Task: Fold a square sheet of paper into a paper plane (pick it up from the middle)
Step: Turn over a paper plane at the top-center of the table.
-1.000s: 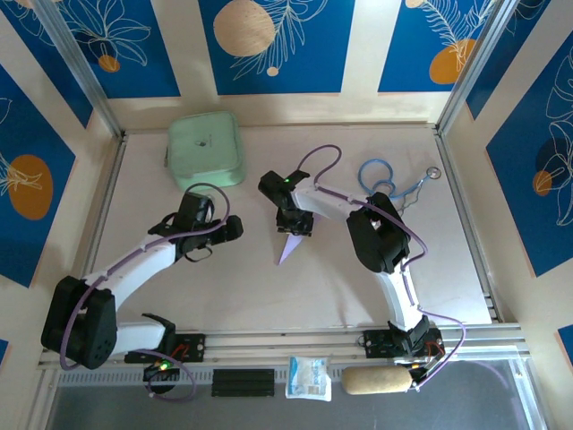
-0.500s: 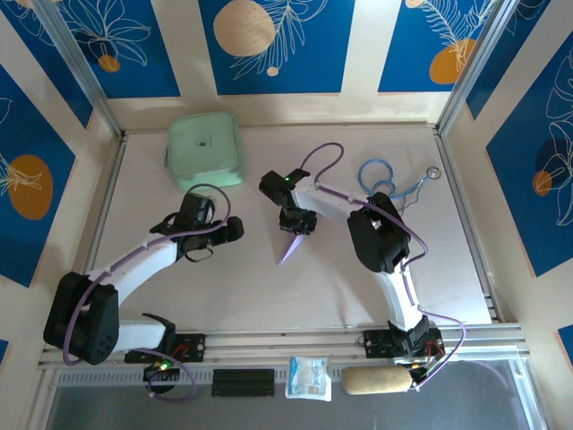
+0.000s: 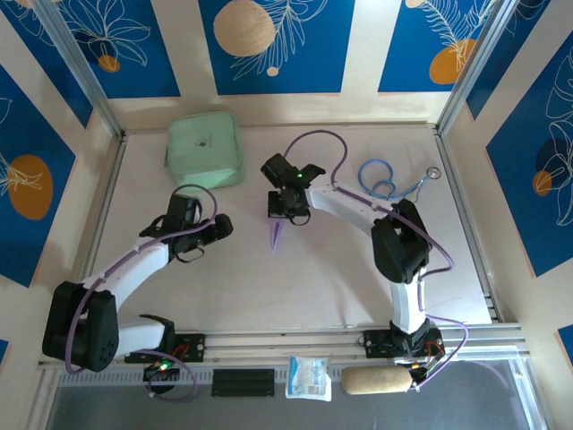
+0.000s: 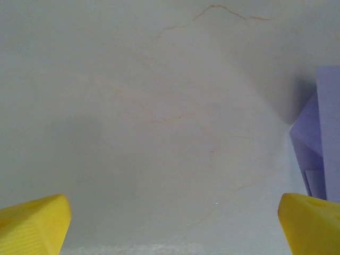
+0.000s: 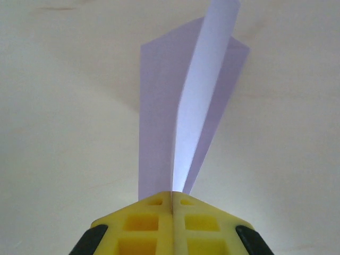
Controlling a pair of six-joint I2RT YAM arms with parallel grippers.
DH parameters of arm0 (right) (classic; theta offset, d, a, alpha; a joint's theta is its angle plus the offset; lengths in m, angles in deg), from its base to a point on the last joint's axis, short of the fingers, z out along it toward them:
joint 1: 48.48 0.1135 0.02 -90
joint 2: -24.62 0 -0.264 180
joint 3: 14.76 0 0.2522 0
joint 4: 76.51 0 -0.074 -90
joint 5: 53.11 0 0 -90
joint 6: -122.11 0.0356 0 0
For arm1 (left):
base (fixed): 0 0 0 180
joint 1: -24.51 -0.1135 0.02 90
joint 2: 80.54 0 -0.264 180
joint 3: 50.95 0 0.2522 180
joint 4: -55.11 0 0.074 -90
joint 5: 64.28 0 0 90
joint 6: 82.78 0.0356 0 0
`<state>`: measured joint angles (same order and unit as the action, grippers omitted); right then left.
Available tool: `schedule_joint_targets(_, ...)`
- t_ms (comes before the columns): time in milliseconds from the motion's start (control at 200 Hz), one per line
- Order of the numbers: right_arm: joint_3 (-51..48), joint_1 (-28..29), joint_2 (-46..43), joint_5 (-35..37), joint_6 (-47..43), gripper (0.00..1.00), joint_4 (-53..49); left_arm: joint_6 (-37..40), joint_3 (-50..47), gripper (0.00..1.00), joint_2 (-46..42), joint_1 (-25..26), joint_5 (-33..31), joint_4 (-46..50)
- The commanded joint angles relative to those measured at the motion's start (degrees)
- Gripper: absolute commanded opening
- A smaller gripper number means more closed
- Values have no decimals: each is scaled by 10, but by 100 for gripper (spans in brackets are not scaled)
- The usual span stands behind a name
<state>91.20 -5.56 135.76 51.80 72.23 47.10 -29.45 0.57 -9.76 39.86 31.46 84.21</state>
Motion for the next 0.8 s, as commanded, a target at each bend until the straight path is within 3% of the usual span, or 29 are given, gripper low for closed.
schedule_joint_targets(0,-53,-11,-14,-158,-72,2,133,-29,-19,100,-17,-14,26,-15)
schedule_joint_targets(115,-108,-26,-11,-264,-58,2,218,-43,-29,96,-24,-15,46,-32)
schedule_joint_targets(300,-193,-51,0,-336,-17,2,319,-69,-50,78,-17,-14,107,-85)
schedule_joint_targets(500,-242,-64,10,-341,-6,2,345,-111,-70,60,14,-8,168,-149)
schedule_joint_targets(795,-280,-77,2,-318,14,3,360,-182,-71,45,96,31,210,-246)
